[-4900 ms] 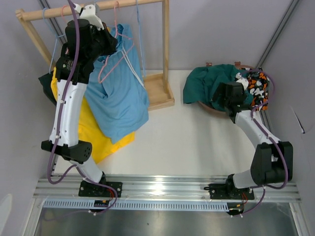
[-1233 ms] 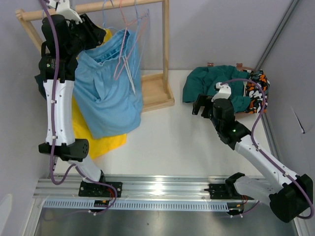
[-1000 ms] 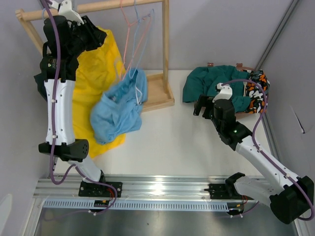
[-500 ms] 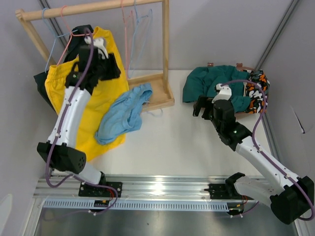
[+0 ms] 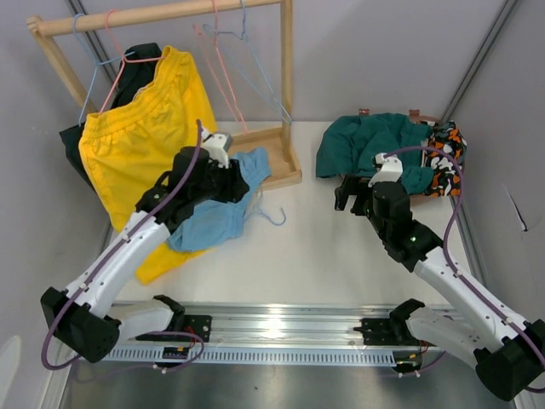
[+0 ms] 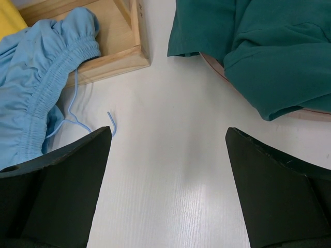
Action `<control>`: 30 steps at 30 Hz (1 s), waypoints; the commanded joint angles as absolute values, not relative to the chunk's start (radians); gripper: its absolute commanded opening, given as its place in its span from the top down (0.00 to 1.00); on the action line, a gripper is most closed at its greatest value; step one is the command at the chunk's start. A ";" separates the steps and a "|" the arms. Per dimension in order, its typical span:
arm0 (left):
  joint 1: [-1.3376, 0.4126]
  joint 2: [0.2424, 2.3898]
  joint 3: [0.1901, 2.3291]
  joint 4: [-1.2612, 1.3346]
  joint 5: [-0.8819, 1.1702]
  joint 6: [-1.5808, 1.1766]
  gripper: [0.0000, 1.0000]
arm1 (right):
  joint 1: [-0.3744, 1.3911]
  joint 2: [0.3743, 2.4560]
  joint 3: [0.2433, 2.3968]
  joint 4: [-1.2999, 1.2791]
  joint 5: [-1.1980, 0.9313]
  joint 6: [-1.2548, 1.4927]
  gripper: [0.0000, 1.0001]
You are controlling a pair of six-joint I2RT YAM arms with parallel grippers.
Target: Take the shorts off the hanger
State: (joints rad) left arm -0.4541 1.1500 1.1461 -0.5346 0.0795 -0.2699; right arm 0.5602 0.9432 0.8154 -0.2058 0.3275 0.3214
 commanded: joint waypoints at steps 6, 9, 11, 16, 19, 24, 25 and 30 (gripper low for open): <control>-0.681 1.411 1.238 -0.555 -0.181 -0.224 0.53 | 0.572 0.865 0.792 -0.244 0.362 0.331 0.01; -0.690 1.528 1.255 -0.577 -0.273 -0.227 0.53 | 0.572 0.841 0.781 -0.256 0.380 0.324 0.00; -0.689 1.603 1.278 -0.592 -0.314 -0.233 0.52 | 0.569 0.816 0.766 -0.261 0.388 0.324 0.01; -0.690 1.692 1.319 -0.614 -0.379 -0.247 0.50 | 0.558 0.776 0.739 -0.268 0.387 0.324 0.01; -0.687 1.732 1.342 -0.614 -0.390 -0.238 0.49 | 0.555 0.770 0.735 -0.265 0.377 0.325 0.01; -0.686 1.799 1.358 -0.624 -0.371 -0.238 0.49 | 0.549 0.767 0.738 -0.271 0.370 0.324 0.01; -0.686 1.807 1.353 -0.618 -0.358 -0.238 0.50 | 0.548 0.764 0.738 -0.272 0.370 0.324 0.01; -0.686 1.806 1.329 -0.615 -0.354 -0.235 0.50 | 0.537 0.764 0.735 -0.273 0.367 0.327 0.01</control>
